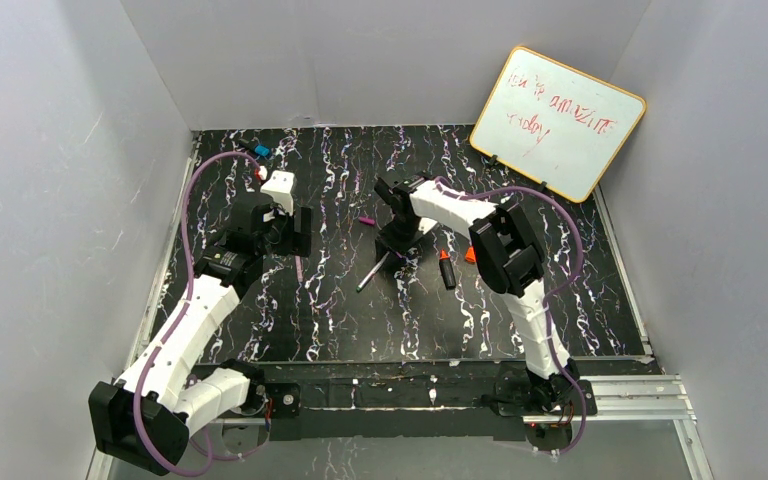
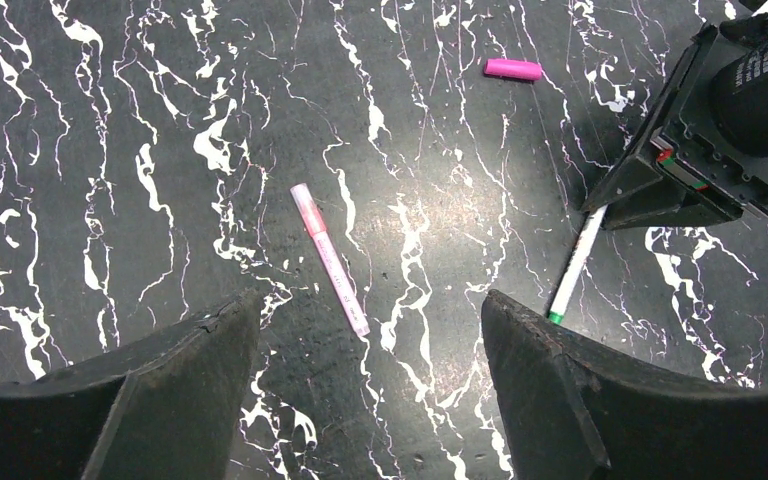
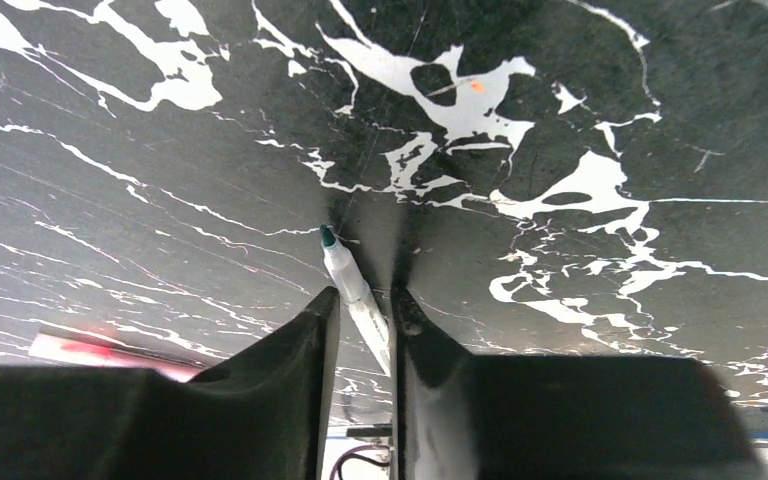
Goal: Insert the pens into the pen caps
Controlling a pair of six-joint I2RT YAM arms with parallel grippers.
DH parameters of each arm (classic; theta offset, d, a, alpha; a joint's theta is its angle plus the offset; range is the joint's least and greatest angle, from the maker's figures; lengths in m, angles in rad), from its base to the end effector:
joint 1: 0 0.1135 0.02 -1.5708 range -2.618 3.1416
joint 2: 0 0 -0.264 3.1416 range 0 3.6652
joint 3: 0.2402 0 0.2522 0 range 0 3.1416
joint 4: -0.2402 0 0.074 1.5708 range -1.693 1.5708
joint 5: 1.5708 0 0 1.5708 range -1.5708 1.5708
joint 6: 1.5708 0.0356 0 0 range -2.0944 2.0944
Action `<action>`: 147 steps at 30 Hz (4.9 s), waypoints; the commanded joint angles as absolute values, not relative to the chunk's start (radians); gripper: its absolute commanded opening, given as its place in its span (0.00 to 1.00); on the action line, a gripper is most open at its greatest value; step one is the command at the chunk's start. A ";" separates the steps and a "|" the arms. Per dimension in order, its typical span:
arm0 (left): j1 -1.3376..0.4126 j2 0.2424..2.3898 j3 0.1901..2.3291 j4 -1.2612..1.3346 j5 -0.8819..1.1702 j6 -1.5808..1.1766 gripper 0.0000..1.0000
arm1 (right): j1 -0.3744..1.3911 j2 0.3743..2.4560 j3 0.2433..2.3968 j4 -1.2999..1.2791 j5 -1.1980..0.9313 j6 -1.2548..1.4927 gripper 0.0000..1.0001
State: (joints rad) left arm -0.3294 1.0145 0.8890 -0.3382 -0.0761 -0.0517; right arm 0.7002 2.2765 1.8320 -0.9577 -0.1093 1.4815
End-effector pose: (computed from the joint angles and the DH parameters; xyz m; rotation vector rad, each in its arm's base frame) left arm 0.2176 -0.0715 0.3176 0.2344 2.0233 -0.1622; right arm 0.3466 0.2971 0.1554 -1.1699 -2.8785 -0.3114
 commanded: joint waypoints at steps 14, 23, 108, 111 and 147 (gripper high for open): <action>-0.328 0.976 0.881 -0.316 0.147 -0.046 0.82 | 0.680 2.145 1.764 -0.647 -0.250 1.118 0.01; -0.327 1.052 0.931 -0.265 0.597 -0.086 0.75 | 0.669 1.791 1.580 -0.248 -0.497 0.660 0.01; -0.233 0.941 0.813 -0.271 0.043 -0.206 0.00 | 0.697 2.121 1.770 -0.552 0.074 2.091 0.58; -0.233 0.943 0.815 -0.274 0.044 -0.204 0.00 | 0.684 2.169 1.864 -0.686 0.047 2.126 0.55; -0.249 0.983 0.818 -0.275 0.080 -0.213 0.00 | 0.657 2.395 2.040 -0.827 0.031 2.208 0.38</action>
State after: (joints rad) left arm -0.2443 0.9798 0.7994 -0.2626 0.0681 -0.2176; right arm 0.6674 2.3764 2.0140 -0.8280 0.0372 2.0701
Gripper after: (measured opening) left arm 0.106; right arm 0.375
